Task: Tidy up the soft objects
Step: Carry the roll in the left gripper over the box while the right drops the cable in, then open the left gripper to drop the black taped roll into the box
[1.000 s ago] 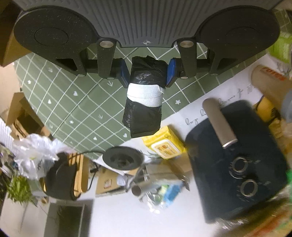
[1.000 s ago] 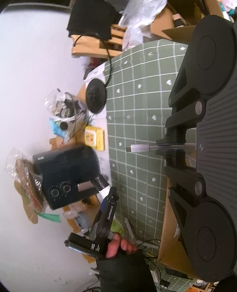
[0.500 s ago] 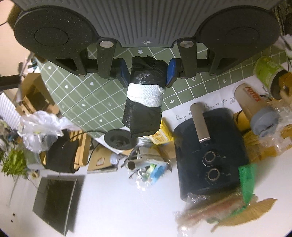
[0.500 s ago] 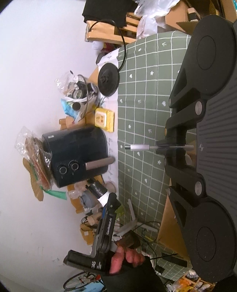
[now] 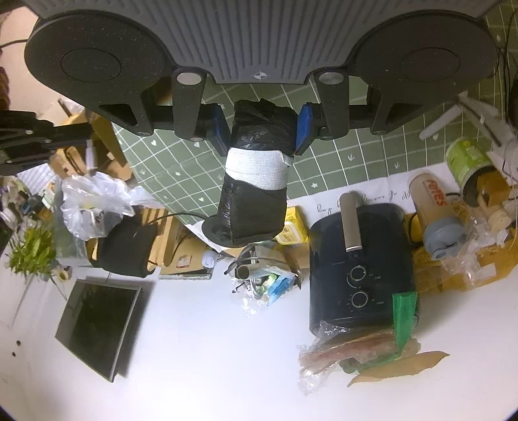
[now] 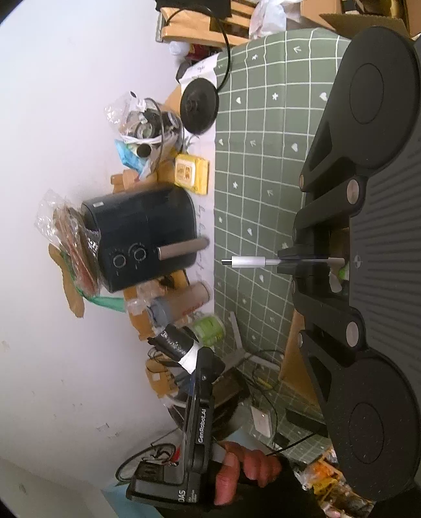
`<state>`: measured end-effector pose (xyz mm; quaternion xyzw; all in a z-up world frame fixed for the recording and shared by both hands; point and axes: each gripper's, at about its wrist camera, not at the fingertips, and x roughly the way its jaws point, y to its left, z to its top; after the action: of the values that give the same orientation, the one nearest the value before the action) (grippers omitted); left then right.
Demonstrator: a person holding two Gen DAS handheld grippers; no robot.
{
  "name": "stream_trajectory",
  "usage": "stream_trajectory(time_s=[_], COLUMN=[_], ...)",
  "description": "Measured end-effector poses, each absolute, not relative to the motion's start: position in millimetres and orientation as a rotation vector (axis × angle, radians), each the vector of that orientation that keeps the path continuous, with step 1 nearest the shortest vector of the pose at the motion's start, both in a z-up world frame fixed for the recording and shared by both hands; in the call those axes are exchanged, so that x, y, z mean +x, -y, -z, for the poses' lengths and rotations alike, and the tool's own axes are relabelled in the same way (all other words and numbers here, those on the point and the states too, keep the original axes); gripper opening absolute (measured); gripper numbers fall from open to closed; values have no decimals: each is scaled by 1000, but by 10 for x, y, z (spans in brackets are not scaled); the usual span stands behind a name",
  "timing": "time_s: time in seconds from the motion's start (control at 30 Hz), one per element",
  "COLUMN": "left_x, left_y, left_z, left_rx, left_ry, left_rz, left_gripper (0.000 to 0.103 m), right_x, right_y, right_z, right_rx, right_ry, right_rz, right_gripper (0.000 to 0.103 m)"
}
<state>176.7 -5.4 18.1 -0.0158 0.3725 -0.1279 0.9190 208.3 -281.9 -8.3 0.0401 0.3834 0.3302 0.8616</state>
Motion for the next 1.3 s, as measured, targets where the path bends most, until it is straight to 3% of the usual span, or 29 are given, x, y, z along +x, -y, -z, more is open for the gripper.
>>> stream_trajectory(time_s=[0.3, 0.37, 0.4, 0.47, 0.53, 0.57, 0.67, 1.13, 1.3], left_x=[1440, 1368, 1332, 1282, 1223, 1196, 1116, 987, 1051], left_y=[123, 139, 157, 178, 207, 223, 275, 636, 817], left_z=[-173, -145, -125, -88, -49, -25, 33, 34, 84], left_rx=[-106, -122, -127, -142, -158, -165, -187, -229, -233], left_ry=[-787, -798, -805, -820, -836, -846, -869, -885, -884], left_rz=[245, 246, 245, 242, 231, 226, 218, 266, 325], left_gripper=[41, 41, 41, 41, 41, 41, 41, 41, 48], right_x=[2025, 2035, 2025, 1974, 1897, 1872, 1813, 1728, 1707], right_y=[2723, 2658, 2628, 2601, 2604, 2612, 2665, 2900, 2969], right_z=[210, 292, 346, 424, 464, 468, 473, 402, 396], right_rx=[72, 55, 40, 15, 5, 6, 20, 66, 84], right_ry=[-945, -1011, -1038, -1056, -1052, -1048, -1040, -997, -984], right_rz=[-728, -741, -748, -748, -756, -760, -764, -724, -703], right_gripper=[4, 9, 14, 48, 72, 80, 89, 95, 98])
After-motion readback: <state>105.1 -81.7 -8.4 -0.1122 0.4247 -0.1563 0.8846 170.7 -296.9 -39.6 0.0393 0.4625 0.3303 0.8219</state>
